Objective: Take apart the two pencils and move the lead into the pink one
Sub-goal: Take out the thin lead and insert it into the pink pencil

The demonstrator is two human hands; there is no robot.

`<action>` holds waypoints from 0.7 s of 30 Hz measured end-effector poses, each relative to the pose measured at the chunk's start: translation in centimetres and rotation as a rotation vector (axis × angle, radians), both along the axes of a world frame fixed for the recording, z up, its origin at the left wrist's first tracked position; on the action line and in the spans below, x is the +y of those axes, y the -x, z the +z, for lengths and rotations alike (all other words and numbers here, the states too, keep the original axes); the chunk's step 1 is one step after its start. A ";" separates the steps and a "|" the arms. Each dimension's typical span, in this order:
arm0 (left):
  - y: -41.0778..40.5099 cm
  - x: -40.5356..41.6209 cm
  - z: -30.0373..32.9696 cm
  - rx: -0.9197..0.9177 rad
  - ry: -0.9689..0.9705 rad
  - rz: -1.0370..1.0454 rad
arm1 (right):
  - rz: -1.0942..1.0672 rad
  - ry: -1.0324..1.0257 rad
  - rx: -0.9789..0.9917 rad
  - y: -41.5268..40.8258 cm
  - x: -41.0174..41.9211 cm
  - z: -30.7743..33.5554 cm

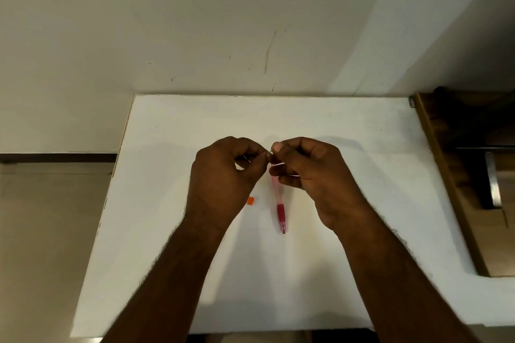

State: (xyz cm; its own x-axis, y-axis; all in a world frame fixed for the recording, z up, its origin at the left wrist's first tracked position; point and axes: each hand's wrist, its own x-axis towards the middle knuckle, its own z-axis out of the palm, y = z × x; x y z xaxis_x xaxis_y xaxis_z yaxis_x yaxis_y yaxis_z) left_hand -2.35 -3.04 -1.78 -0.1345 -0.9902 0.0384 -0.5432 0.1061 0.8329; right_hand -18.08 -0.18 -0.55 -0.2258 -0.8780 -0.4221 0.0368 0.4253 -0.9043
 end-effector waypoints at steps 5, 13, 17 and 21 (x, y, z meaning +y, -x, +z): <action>0.4 0.3 0.0 -0.039 0.024 0.010 | -0.075 0.039 0.082 0.3 -0.1 -0.1; 3.5 2.7 -1.1 -0.612 -0.147 -0.089 | -0.318 0.123 0.225 1.3 -0.3 -0.1; 4.1 3.3 -1.7 -0.707 -0.229 -0.099 | -0.326 0.133 0.241 1.3 -0.3 -0.2; 4.1 3.5 -1.5 -0.699 -0.227 -0.071 | -0.337 0.136 0.229 1.4 -0.2 0.0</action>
